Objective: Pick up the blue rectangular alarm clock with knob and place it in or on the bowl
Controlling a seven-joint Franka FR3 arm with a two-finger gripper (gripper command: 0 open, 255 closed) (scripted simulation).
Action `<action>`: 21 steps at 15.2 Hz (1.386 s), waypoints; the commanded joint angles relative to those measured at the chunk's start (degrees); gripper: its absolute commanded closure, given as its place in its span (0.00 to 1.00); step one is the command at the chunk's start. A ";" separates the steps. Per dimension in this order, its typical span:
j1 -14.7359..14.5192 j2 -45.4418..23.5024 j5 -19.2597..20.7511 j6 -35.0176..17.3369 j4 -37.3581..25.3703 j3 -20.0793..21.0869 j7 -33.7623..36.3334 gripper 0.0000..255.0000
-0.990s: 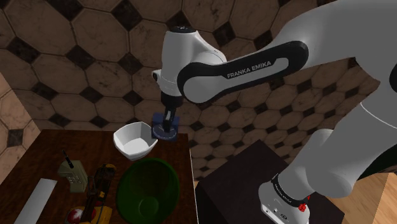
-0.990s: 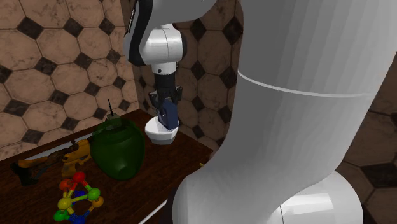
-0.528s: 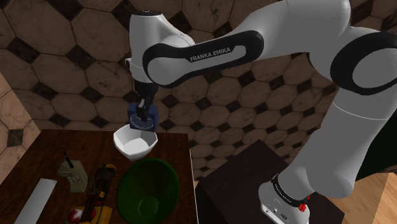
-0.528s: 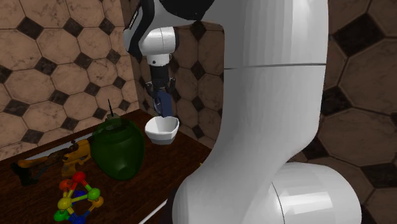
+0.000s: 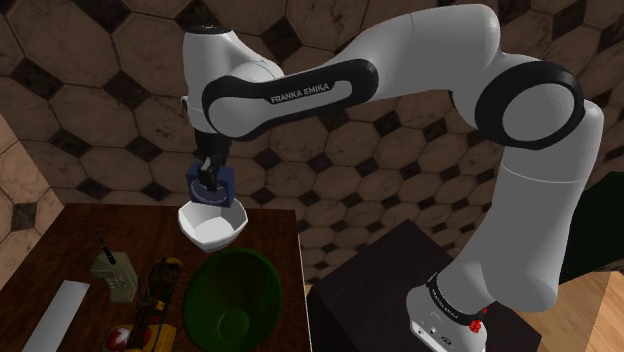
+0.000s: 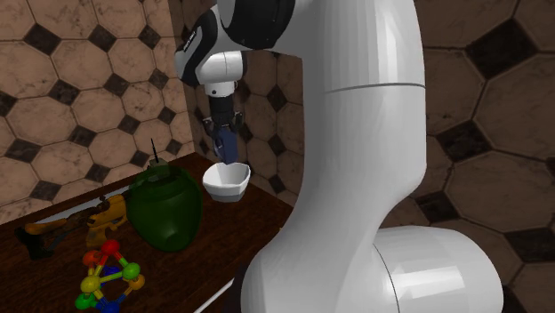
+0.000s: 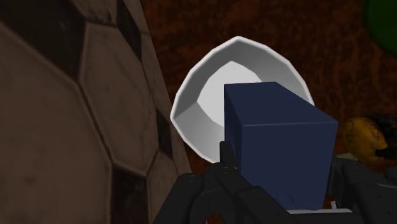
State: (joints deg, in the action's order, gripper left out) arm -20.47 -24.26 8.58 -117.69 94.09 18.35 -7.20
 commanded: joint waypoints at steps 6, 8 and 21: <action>-0.20 -2.10 0.89 -4.48 2.44 -0.44 0.57 1.00; -0.28 -2.80 1.18 -5.70 3.00 -0.59 0.76 1.00; -0.43 -3.98 1.65 -7.61 3.77 -0.86 1.05 0.00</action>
State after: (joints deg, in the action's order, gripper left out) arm -20.90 -28.24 10.22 -125.30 97.87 17.49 -6.15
